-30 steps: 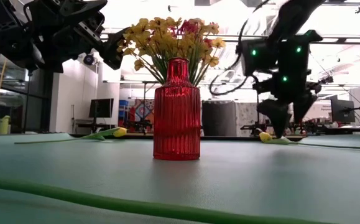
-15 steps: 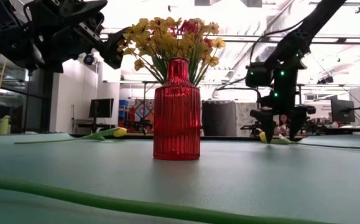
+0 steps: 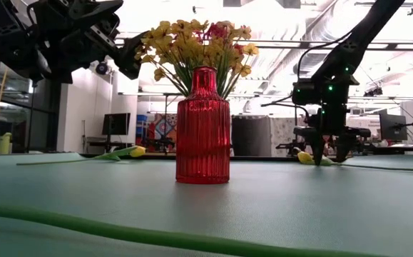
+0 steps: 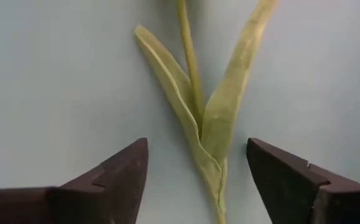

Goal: Sort flowers into vase by color
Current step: Put the top right yellow tulip into the red vase, then put the top yellow tulip into the red vase

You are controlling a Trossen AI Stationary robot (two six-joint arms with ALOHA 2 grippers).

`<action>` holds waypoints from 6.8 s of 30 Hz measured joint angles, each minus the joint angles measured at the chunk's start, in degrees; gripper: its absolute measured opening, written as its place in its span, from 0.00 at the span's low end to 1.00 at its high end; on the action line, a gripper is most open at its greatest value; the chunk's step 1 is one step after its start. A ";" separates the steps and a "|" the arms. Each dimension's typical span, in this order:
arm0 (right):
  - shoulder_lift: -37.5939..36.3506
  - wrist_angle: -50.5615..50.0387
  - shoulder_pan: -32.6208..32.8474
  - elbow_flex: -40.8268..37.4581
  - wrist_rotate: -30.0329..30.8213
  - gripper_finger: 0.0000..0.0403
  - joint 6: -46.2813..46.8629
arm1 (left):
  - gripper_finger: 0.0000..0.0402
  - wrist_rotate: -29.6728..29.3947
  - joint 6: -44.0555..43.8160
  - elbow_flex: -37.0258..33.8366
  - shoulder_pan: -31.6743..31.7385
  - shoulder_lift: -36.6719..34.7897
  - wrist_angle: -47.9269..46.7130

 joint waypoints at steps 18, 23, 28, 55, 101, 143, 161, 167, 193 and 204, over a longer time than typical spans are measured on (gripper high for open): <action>-0.60 -6.21 6.80 -0.43 2.43 0.04 -3.22 | 0.69 0.15 -0.69 0.00 -0.01 0.00 0.13; -9.12 -9.45 12.55 -0.52 2.54 0.01 -0.76 | 0.69 0.26 -0.64 0.00 -0.01 0.00 0.09; -23.70 -9.70 20.60 -0.53 9.07 0.01 4.65 | 0.69 0.33 -0.58 0.00 0.00 0.00 0.07; -13.05 100.13 67.12 -13.91 16.70 0.00 -31.28 | 0.69 0.11 0.41 0.00 0.00 0.00 -0.03; -1.22 88.01 69.78 -1.77 13.56 0.08 -32.08 | 0.69 0.04 1.37 0.00 -0.01 0.00 -0.23; -12.73 51.24 72.38 -1.75 18.78 0.62 -19.00 | 0.69 -0.02 4.29 0.00 0.01 0.02 -1.62; -13.33 37.04 73.98 -1.95 19.91 0.62 -8.99 | 0.69 -0.02 4.28 0.52 0.12 0.02 -3.66; -13.33 36.91 73.98 -1.97 20.47 0.62 -9.13 | 0.69 0.54 -0.53 1.51 1.16 -1.91 1.07; -13.31 34.84 73.96 -2.04 24.17 0.62 -5.97 | 0.69 -52.58 16.39 1.51 15.83 -28.15 -61.26; -13.31 35.34 73.67 -2.04 27.88 0.62 -6.76 | 0.69 -68.00 10.73 2.88 18.14 -16.49 -73.46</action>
